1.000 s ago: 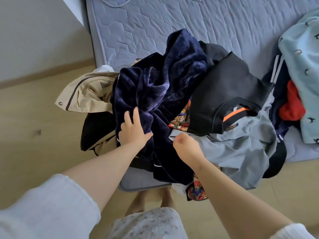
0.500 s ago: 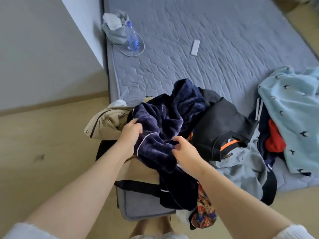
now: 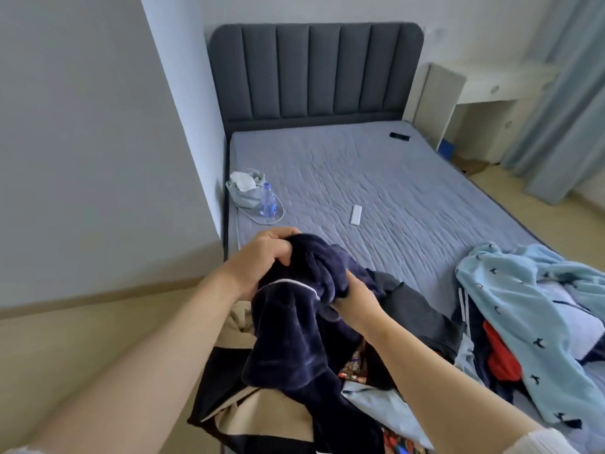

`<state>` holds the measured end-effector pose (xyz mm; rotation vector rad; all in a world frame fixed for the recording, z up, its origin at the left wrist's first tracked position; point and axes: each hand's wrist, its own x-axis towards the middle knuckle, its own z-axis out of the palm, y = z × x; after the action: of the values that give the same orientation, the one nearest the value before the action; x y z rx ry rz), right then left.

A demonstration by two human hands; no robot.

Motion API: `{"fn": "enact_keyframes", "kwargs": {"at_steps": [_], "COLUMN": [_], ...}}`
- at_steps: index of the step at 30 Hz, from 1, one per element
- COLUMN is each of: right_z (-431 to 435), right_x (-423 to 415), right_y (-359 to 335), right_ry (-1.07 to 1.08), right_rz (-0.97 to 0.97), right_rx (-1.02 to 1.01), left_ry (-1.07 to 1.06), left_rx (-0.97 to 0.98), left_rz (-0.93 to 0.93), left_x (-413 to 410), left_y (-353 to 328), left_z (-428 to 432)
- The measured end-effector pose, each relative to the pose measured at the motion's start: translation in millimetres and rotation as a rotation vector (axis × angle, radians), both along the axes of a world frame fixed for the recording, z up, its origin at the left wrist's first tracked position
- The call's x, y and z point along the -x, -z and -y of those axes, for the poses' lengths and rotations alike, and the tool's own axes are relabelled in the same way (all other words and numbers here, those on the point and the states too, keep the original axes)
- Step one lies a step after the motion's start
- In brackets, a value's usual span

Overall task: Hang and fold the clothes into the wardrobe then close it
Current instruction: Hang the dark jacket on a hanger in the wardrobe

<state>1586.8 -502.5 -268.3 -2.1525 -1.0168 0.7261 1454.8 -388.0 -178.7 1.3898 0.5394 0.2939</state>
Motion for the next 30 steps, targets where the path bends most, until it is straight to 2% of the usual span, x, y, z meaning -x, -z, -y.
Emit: {"fn": "enact_keyframes", "kwargs": {"at_steps": [2, 4, 6, 8, 9, 12, 13, 14, 17, 18, 20, 21, 23, 25, 27, 30], "right_z": [2, 8, 13, 14, 15, 18, 21, 23, 29, 30, 31, 31, 29, 28, 23, 7], "right_x": [-1, -2, -1, 4, 8, 22, 28, 30, 26, 22, 14, 10, 3, -3, -8, -5], "right_y": [-13, -23, -36, -47, -53, -61, -63, -62, -64, -63, -56, -52, -42, -39, -40, -49], "right_ry": [0.058, 0.198, 0.271, 0.206, 0.127, -0.071, -0.104, -0.137, -0.275, -0.282, -0.162, -0.054, 0.145, 0.247, 0.192, -0.03], "right_rz": [-0.034, -0.225, -0.33, -0.397, -0.359, -0.261, -0.275, -0.271, -0.221, -0.231, -0.3, -0.31, -0.222, -0.068, 0.062, 0.178], "right_rx": [0.006, -0.144, -0.264, -0.343, -0.36, -0.39, -0.394, -0.376, -0.193, -0.133, -0.09, -0.104, -0.145, -0.137, -0.069, 0.063], "left_ry": [0.088, 0.088, -0.044, -0.239, -0.256, -0.085, -0.027, 0.03, -0.094, -0.131, -0.263, -0.297, -0.239, -0.132, -0.036, 0.042], "left_rx": [0.069, 0.077, -0.06, -0.175, -0.145, 0.253, 0.311, 0.336, 0.343, 0.238, 0.267, 0.206, 0.128, 0.12, 0.122, 0.128], "left_rz": [-0.049, -0.192, -0.35, -0.43, -0.465, -0.55, -0.545, -0.449, -0.359, -0.394, -0.393, -0.331, -0.207, -0.106, -0.023, 0.073], "left_x": [5, 9, 7, -1, -4, -11, -9, -3, 7, 2, -18, -24, -24, -18, -10, -1], "left_y": [-3, -3, 5, 13, 16, 20, 22, 34, 41, 38, 26, 21, 10, -7, -21, -39], "left_z": [-2, -5, -14, -15, -13, 0, 5, 7, 11, 12, 9, 8, 9, 9, 7, 1]}}
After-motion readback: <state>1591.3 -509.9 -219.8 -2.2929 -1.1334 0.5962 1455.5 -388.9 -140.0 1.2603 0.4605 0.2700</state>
